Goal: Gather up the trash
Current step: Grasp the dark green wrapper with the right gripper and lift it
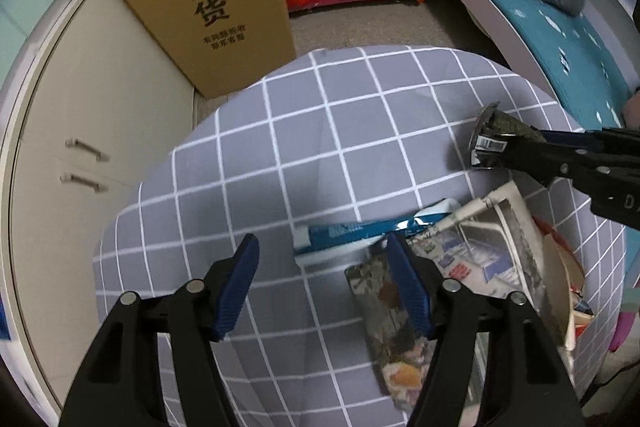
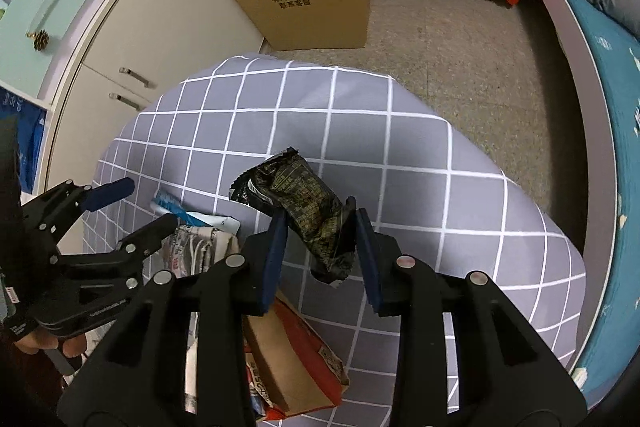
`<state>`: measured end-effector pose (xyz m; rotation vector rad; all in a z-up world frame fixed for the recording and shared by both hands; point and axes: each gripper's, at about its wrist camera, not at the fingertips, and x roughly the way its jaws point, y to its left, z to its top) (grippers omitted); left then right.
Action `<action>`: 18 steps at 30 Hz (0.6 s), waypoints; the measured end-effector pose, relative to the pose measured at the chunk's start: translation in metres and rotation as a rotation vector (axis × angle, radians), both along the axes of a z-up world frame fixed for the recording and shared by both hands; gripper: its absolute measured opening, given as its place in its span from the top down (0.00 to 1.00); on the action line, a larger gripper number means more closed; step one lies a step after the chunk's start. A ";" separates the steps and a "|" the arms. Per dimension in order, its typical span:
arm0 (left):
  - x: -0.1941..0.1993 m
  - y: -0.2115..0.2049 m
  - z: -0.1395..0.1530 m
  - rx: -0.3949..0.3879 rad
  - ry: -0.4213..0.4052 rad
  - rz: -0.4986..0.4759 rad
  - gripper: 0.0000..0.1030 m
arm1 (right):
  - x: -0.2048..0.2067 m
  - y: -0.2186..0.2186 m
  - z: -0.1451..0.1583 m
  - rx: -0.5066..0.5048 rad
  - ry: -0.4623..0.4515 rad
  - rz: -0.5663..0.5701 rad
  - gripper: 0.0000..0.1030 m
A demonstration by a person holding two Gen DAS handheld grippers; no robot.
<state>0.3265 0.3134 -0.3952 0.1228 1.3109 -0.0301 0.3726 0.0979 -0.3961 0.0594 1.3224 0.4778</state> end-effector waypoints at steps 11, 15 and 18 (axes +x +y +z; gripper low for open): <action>0.005 -0.017 -0.010 0.012 -0.012 -0.097 0.58 | -0.005 -0.020 0.000 0.021 -0.001 -0.053 0.67; 0.002 -0.026 -0.009 0.005 -0.013 -0.127 0.83 | -0.006 -0.020 0.001 0.025 -0.002 -0.054 0.67; 0.001 -0.028 -0.010 0.002 -0.003 -0.131 1.00 | -0.007 -0.021 0.002 0.029 -0.007 -0.052 0.67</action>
